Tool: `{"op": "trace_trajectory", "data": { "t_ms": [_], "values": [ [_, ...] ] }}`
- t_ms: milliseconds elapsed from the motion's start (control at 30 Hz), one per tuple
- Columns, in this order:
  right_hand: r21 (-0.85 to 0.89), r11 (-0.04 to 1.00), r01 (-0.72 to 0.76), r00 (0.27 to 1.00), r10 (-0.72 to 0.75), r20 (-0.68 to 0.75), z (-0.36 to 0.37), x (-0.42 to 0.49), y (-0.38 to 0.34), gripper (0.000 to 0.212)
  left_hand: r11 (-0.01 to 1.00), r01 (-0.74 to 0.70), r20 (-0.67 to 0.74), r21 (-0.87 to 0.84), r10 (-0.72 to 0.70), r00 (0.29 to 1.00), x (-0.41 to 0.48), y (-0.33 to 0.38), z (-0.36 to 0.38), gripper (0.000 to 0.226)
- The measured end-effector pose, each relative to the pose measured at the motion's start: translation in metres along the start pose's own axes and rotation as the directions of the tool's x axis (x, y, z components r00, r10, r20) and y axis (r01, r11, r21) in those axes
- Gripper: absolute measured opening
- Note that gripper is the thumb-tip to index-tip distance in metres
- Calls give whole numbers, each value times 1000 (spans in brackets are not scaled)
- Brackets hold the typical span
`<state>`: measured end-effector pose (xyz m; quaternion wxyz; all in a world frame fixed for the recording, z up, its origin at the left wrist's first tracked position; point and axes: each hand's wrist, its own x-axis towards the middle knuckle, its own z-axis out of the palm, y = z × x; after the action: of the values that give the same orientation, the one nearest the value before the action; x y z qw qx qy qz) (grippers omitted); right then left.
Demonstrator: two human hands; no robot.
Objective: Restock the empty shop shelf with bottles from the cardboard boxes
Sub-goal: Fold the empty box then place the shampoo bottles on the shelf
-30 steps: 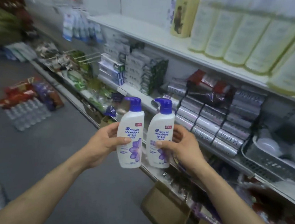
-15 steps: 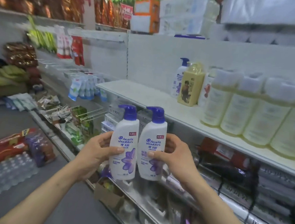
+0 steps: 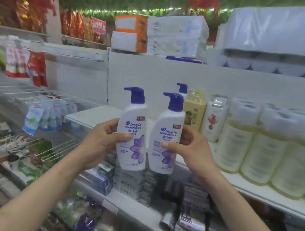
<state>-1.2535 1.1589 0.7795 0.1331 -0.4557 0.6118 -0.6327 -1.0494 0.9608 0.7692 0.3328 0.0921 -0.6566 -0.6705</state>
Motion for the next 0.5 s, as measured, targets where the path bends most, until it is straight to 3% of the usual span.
{"op": "trace_trajectory", "data": {
  "t_ms": [233,500],
  "values": [
    [-129,989,-74,974,44,-223,32,58,15,56,1000,-9,207,-18,13,978,102,-16,-65,50],
    [-127,976,-174,909,110,-401,61,98,41,50,998,58,338,-12,-50,940,172,-37,-110,57]
  ]
}}
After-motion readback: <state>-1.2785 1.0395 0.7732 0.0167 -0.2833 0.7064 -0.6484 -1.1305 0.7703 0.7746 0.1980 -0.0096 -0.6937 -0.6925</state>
